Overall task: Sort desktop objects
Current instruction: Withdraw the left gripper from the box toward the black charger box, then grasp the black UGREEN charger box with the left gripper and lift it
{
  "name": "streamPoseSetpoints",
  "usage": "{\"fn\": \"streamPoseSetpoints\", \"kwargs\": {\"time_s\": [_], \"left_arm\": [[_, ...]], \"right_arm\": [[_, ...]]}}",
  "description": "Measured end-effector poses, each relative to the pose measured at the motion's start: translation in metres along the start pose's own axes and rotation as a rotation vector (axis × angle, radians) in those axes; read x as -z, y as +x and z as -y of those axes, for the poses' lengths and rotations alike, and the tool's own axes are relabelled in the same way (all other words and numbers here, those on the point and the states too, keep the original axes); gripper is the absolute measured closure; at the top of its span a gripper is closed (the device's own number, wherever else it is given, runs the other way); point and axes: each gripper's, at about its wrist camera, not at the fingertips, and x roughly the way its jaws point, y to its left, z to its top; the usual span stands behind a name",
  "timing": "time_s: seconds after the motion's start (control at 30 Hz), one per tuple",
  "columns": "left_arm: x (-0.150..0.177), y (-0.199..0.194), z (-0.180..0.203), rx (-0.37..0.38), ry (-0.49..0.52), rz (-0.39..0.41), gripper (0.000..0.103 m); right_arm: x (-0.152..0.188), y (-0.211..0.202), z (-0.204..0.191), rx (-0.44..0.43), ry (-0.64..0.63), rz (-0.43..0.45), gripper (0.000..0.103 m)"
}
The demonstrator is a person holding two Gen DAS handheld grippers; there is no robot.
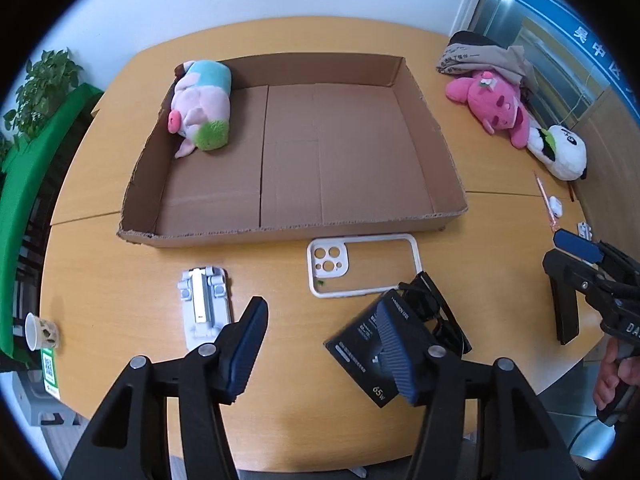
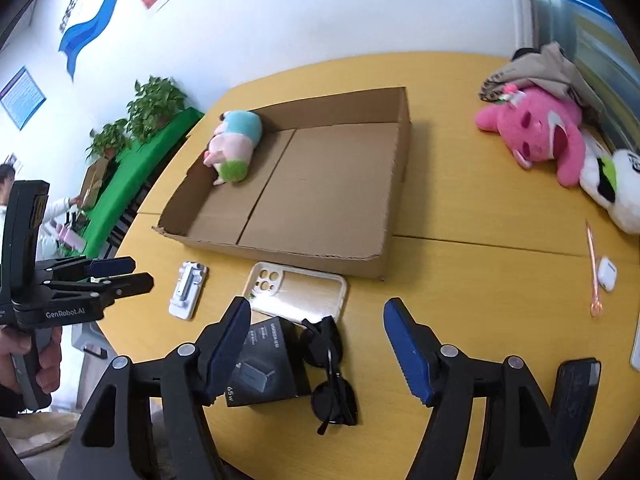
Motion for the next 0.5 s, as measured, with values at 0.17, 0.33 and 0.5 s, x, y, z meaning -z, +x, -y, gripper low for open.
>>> {"fn": "streamPoseSetpoints", "kwargs": {"time_s": [0.17, 0.33, 0.5], "left_arm": [[0.004, -0.005, 0.007, -0.015, 0.025, -0.007, 0.047], [0.008, -0.008, 0.016, 0.051, 0.058, -0.006, 0.047], [0.012, 0.008, 0.017, 0.114, 0.078, -0.040, 0.047]], "right_arm": [[0.000, -0.001, -0.018, -0.032, -0.042, 0.002, 0.024], [0.012, 0.006, -0.030, -0.123, -0.053, -0.029, 0.023], [0.029, 0.022, -0.034, -0.138, -0.037, -0.098, 0.022]]}}
